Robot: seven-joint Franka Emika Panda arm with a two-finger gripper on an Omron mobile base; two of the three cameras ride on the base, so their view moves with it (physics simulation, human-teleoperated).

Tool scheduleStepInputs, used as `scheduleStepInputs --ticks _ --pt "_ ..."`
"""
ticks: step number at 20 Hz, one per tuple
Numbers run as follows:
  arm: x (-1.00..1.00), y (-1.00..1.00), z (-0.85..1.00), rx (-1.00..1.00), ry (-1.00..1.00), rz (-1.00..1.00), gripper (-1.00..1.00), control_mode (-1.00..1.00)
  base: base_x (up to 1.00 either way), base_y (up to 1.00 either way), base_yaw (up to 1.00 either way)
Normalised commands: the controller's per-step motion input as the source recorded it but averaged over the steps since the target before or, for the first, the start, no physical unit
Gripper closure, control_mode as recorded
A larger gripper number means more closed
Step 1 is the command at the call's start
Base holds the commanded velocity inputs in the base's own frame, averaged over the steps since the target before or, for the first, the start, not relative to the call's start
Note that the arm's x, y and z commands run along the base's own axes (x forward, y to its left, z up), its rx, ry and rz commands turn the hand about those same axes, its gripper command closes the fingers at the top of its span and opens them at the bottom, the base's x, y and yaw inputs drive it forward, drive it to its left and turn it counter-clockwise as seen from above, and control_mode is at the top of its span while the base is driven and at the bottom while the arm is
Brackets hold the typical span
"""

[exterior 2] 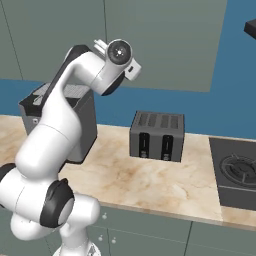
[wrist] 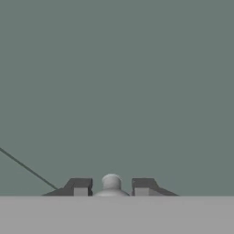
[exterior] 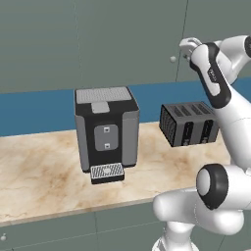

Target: Move the bowls from the cabinet to the plates on the dining table.

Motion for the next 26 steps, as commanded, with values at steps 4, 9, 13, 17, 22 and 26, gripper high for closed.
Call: scheduleStepInputs --ticks 4,9,13,17,22,26 --pt "-0.05 -0.31 0.0 0.0 0.0 0.05 1.0 -1.0 0.0 0.0 0.0" --pt "-0.19 -0.33 0.07 0.0 -0.07 0.05 1.0 -1.0 0.0 0.0 0.0" --pt "-0.29 -0.32 0.14 0.0 -0.1 0.01 1.0 -1.0 0.0 0.0 0.0" --pt "-0.33 -0.29 0.16 0.0 -0.11 0.0 1.0 -1.0 0.0 0.0 0.0" --pt "-0.37 -0.26 0.24 -0.01 -0.12 0.01 1.0 -1.0 0.0 0.0 0.0" --pt "-0.32 -0.25 0.33 -0.02 -0.08 0.03 1.0 -1.0 0.0 0.0 0.0"
